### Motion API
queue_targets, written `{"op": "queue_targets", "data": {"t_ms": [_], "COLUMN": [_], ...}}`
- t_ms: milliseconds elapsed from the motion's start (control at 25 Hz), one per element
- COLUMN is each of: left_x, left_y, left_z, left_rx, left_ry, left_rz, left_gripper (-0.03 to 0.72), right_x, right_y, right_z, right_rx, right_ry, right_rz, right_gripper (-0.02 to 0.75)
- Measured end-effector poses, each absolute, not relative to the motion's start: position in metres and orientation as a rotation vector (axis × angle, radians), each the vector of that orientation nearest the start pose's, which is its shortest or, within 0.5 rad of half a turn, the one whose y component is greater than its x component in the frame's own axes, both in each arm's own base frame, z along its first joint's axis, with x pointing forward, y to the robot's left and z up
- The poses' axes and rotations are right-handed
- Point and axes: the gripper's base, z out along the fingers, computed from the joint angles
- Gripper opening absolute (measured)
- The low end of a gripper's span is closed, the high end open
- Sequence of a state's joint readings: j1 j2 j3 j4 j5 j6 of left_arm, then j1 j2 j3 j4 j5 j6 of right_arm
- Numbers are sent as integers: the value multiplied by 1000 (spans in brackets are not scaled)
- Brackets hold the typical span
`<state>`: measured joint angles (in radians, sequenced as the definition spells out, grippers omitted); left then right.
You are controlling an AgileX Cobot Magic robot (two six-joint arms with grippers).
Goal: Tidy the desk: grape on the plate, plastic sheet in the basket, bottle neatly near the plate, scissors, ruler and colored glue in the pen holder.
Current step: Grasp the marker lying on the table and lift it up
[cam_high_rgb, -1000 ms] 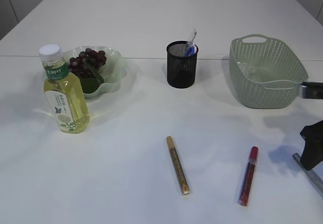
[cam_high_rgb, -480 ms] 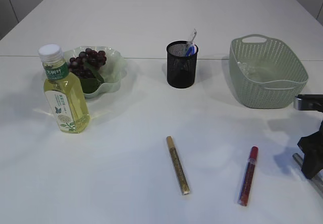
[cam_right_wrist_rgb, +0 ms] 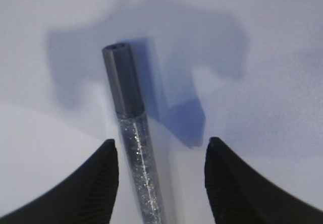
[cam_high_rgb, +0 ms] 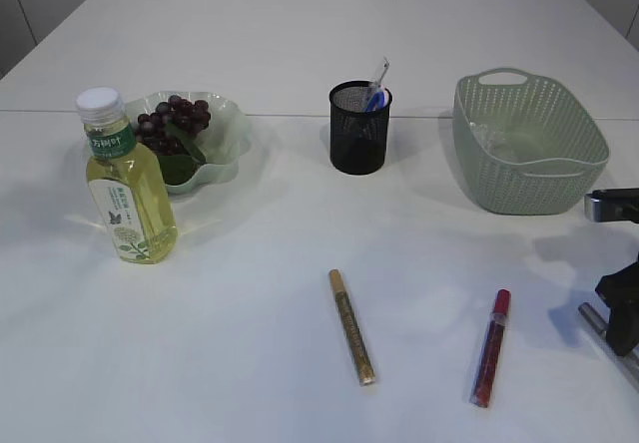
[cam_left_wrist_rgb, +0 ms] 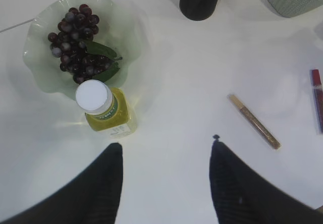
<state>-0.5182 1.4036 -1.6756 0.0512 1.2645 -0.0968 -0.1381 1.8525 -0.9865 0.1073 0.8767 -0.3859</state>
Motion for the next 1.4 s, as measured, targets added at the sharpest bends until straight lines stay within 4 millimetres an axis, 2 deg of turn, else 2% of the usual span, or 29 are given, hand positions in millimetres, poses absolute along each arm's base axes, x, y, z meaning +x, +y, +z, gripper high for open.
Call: {"op": "queue_targets", "data": {"t_ms": [240, 480, 640, 1400], "left_x": [240, 240, 241, 241], "left_y": [-132, -132, -132, -132], "left_z": [445, 445, 445, 445], "left_rx": [518, 518, 518, 518], "left_ry": [2430, 2430, 2429, 2429], "left_rz": [-193, -193, -192, -192], "left_gripper": [396, 396, 396, 392], "right_x": [300, 301, 301, 303], "right_y": [-28, -16, -17, -19], "right_z": [133, 129, 123, 120], "right_rx": [-264, -377, -396, -376], "right_ry": [3186, 3205, 3229, 3235], "right_rz": [225, 143, 98, 59], "right_gripper": [438, 438, 438, 437]}}
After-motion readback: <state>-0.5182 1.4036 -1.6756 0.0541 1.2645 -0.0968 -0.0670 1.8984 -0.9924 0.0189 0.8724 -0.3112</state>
